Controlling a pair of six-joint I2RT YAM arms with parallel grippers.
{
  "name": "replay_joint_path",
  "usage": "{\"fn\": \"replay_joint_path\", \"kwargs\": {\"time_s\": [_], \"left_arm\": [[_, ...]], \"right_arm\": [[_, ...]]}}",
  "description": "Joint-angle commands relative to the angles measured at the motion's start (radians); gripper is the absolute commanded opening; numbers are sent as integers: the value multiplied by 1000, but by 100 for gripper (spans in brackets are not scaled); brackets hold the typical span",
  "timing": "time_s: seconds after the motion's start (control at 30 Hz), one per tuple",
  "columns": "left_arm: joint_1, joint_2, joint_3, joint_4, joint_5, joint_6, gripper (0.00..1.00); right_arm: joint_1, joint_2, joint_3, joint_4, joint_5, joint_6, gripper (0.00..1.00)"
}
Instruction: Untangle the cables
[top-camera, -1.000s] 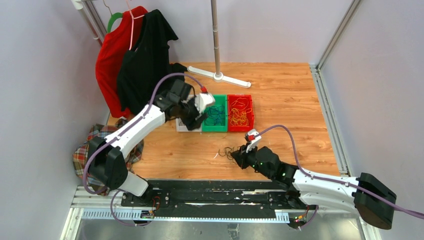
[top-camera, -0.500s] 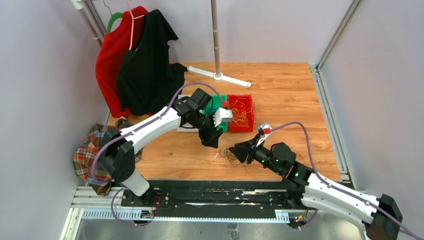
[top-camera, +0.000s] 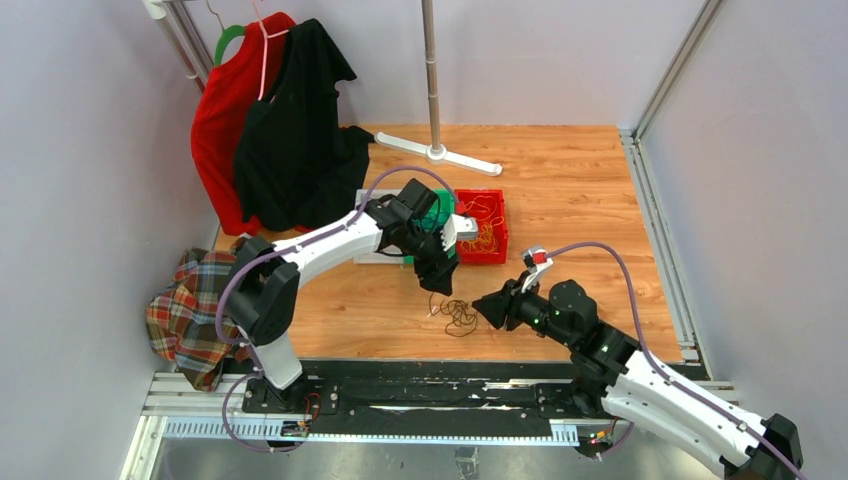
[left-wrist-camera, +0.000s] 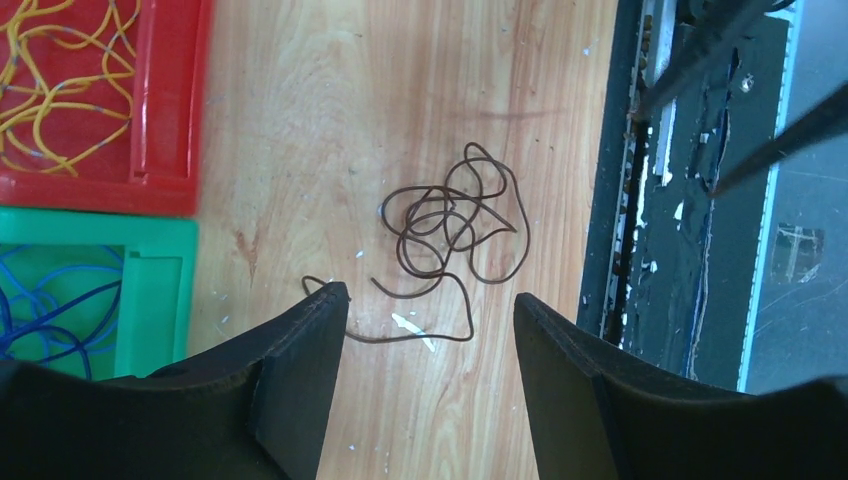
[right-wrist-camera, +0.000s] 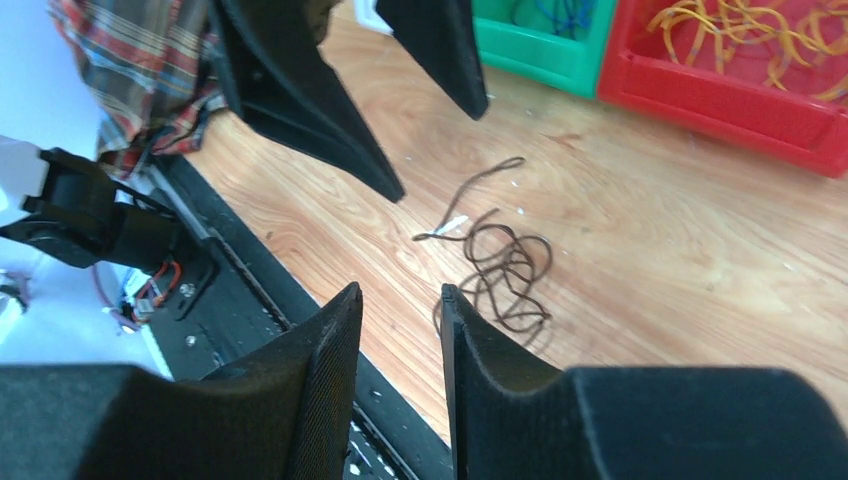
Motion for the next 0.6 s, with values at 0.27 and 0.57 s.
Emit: {"fn": "replay_joint_path", "kwargs": {"time_s": [0.27,0.57], "left_arm": [[-168,15,-55,40,-268,159,64],[-167,65,-73,51,-398,190,55]], "right_arm": [[-30,-125,3,-213,128,-19,36],[-30,-126,-19,-191,120,-34,40]]}}
